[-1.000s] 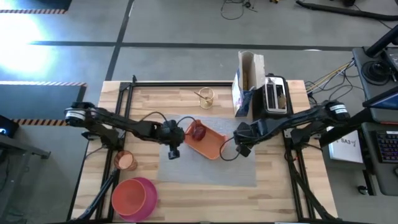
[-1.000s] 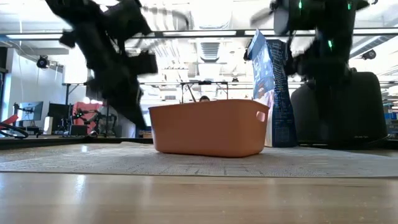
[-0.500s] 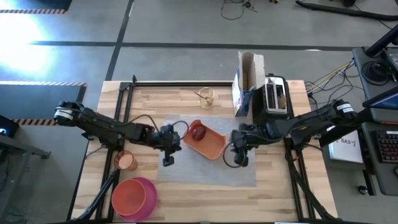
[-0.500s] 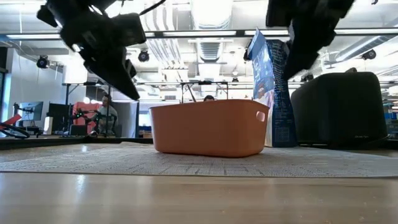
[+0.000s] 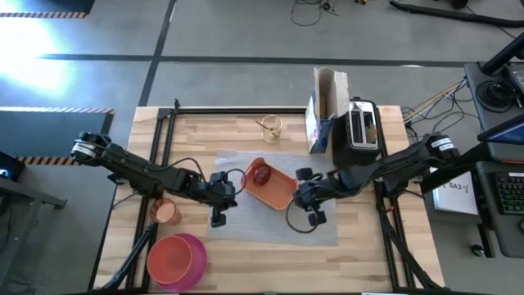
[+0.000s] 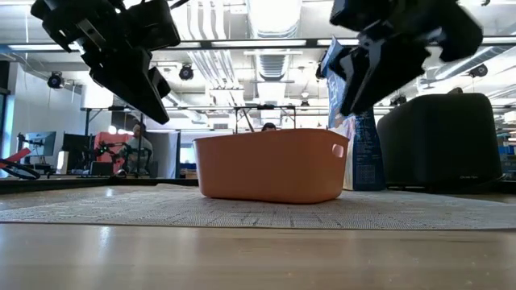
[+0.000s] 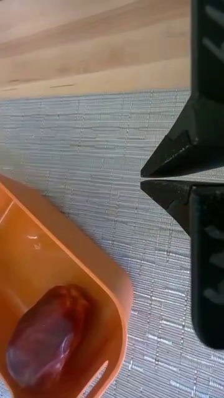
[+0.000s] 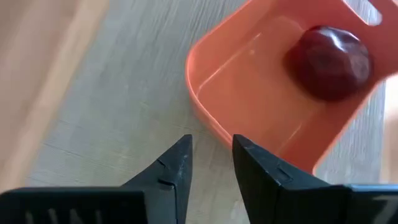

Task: Arrange a breakfast setting
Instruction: Move the orange bin into the bottom right of the table

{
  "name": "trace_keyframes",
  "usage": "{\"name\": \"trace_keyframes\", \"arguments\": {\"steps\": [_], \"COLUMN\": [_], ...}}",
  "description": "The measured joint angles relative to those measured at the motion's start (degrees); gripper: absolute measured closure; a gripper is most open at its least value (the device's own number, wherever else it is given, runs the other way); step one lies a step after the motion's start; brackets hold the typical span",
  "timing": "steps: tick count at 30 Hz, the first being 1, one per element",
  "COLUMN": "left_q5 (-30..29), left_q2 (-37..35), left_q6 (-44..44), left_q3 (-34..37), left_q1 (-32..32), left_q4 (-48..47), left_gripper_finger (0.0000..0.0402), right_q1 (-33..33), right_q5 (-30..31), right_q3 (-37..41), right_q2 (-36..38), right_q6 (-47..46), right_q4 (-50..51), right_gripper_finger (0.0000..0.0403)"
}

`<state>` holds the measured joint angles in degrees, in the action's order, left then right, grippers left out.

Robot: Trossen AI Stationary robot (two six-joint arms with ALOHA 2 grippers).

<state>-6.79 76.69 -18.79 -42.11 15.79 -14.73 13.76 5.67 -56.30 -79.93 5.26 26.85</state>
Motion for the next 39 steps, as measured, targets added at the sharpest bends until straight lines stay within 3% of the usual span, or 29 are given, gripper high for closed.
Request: {"name": "trace_keyframes", "arguments": {"steps": [8, 15, 23, 28, 35, 39], "left_q5": [-0.14, -0.17, -0.17, -0.17, -0.17, -0.17], "left_q2": [0.0, 0.0, 0.0, 0.0, 0.0, 0.0], "left_q6": [-0.26, -0.11, -0.73, -0.81, -0.85, -1.19], "left_q3": [-0.02, 0.15, 1.34, 1.93, 2.08, 2.08], "left_q1": [0.15, 0.15, 0.17, 0.17, 0.17, 0.17], "left_q4": [-0.29, -0.77, -1.37, -1.75, -1.67, -1.74], "left_gripper_finger": [0.04, 0.04, 0.04, 0.04, 0.04, 0.04], "right_q1": [-0.17, -0.28, -0.37, -0.37, -0.39, -0.39], "right_q5": [2.02, 1.99, 1.86, 1.86, 1.67, 1.62], "right_q3": [-7.12, -13.85, -16.07, -16.39, -16.39, -16.39], "right_q2": [-7.87, -14.79, -18.33, -18.14, -17.76, -17.39], "right_q6": [9.02, 10.1, 11.33, 11.27, 11.19, 10.79], "right_q4": [4.28, 10.1, 12.54, 13.57, 13.71, 15.11], "right_gripper_finger": [0.0275, 0.0275, 0.0279, 0.0309, 0.0381, 0.0393]}}
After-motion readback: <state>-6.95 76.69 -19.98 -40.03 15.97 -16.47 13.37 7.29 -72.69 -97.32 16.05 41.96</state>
